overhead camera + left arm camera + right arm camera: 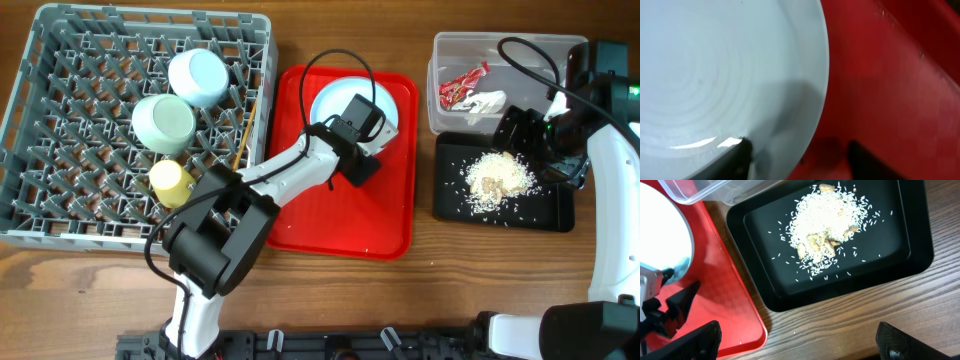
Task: Sort waste into correct bins and load items into the dishwasher rack
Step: 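Move the left gripper to the light-blue plate and grasp its rim, then lift the light-blue plate and stand it upright in the rack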
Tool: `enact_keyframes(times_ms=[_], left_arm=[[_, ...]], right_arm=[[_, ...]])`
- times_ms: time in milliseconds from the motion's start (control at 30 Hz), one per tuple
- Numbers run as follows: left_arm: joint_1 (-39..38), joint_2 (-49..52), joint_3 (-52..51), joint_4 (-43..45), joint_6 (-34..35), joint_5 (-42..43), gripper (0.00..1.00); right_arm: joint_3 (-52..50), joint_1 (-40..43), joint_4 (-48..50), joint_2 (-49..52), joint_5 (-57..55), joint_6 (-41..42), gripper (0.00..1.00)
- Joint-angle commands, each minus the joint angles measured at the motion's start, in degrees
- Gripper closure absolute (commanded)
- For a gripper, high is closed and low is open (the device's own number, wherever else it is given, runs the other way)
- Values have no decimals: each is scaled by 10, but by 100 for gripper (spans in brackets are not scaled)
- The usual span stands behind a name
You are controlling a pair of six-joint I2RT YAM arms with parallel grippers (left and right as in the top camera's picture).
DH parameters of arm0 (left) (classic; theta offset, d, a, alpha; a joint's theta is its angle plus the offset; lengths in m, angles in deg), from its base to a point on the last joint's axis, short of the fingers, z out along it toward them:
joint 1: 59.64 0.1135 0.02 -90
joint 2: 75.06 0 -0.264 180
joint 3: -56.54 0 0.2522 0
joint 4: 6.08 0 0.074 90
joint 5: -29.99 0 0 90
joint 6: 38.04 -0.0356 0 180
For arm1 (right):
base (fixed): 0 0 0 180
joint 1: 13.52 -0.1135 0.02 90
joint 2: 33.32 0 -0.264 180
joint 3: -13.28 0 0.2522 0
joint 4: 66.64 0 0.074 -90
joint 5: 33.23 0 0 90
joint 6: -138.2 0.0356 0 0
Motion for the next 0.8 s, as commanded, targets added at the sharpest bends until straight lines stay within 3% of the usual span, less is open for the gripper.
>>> enact_keyframes(times_ms=[0,33,233,500,767], left_arm=[[2,14,3,-52,-6,0,62],[2,15,3,-63,-6,0,66],[2,15,3,-68,-6,0,73],[2,15,3,-58,-6,0,96],[2,15,3,-58,17,0,96]], right_arm=[[6,1,3,-12,5,-9,0],[6,1,3,-12,5,-9,0],[6,1,4,-12,5,-9,0],[6,1,3,-12,5,-9,0],[6,1,3,-12,5,-9,0]])
